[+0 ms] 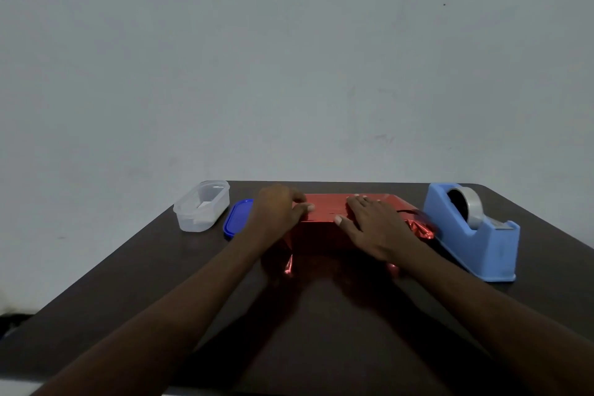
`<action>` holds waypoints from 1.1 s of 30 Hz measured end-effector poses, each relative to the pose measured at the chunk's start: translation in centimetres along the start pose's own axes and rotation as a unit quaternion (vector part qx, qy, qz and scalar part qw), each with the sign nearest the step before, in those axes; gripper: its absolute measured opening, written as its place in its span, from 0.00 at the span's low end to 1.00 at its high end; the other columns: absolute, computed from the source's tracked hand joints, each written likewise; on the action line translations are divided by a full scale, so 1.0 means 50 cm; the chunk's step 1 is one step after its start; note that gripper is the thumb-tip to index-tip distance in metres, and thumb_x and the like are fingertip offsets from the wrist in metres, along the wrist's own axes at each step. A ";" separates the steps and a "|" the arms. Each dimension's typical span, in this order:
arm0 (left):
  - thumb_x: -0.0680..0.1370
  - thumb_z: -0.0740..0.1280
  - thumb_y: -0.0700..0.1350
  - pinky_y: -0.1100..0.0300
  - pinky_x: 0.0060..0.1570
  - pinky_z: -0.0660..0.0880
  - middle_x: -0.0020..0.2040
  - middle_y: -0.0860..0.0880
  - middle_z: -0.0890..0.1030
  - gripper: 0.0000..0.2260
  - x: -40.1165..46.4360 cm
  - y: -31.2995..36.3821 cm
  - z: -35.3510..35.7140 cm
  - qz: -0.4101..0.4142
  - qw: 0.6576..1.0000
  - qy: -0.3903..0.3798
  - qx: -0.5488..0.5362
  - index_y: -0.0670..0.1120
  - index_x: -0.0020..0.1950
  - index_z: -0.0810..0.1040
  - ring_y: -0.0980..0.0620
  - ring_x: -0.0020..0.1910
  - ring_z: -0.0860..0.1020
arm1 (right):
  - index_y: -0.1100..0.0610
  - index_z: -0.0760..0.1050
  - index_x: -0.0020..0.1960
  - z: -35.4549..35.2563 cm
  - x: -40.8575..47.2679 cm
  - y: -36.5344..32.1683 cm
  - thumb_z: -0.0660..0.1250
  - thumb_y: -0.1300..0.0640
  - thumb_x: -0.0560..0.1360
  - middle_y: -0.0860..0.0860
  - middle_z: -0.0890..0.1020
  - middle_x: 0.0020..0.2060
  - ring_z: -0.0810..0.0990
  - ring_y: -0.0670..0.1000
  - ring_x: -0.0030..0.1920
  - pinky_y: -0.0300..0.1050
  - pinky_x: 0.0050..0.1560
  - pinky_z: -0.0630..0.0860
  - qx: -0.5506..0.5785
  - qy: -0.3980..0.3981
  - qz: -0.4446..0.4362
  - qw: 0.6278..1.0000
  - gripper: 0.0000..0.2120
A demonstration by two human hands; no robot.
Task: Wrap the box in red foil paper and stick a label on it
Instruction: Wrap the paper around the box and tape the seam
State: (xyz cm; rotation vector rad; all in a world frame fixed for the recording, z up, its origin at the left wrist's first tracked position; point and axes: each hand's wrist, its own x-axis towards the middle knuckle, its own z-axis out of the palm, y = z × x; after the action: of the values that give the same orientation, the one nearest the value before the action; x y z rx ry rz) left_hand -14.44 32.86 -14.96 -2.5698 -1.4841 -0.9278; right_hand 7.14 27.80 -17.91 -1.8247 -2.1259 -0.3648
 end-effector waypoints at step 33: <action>0.72 0.75 0.55 0.58 0.64 0.72 0.61 0.55 0.82 0.20 -0.027 -0.008 0.027 0.032 0.992 -0.044 -0.111 0.53 0.62 0.82 0.58 0.61 0.77 | 0.60 0.63 0.74 -0.018 0.032 -0.068 0.48 0.46 0.82 0.60 0.67 0.74 0.66 0.58 0.73 0.57 0.70 0.64 0.044 0.015 0.056 0.997 0.26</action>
State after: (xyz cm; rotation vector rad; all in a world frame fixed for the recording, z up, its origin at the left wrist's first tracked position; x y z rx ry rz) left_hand -14.64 32.45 -16.85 -2.8309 -1.3804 -1.0401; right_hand 3.65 28.38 -16.41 -1.8656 -1.9760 -0.2655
